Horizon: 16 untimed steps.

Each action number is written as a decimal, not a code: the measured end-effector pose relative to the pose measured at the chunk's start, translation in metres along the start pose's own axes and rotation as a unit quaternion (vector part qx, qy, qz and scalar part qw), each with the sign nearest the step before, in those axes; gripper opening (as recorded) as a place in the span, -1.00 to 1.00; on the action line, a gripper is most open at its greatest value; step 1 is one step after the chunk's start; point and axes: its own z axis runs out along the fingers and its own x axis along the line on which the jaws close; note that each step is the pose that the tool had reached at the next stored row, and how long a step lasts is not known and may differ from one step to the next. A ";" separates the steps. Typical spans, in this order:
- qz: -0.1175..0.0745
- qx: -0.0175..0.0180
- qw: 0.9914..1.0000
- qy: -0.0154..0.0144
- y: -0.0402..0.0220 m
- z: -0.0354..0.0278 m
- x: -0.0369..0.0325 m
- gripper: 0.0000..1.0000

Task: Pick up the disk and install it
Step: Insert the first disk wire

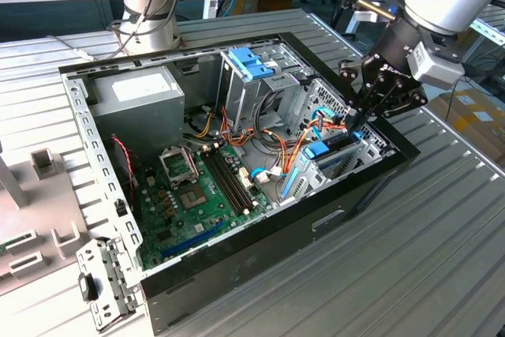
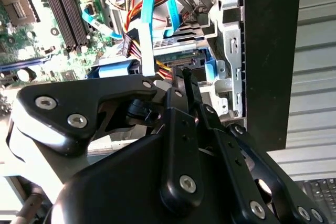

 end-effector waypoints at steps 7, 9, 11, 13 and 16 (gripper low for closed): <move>0.023 0.001 1.000 0.000 0.0000 0.0006 0.0000 -0.66; 0.029 0.002 1.000 0.000 0.0000 0.0008 0.0001 -0.66; 0.034 0.002 0.999 0.000 0.0000 0.0009 0.0000 -0.66; 0.037 0.002 0.999 0.000 0.0000 0.0010 0.0000 -0.66; 0.043 0.002 0.999 0.000 0.0001 0.0011 -0.0001 -0.66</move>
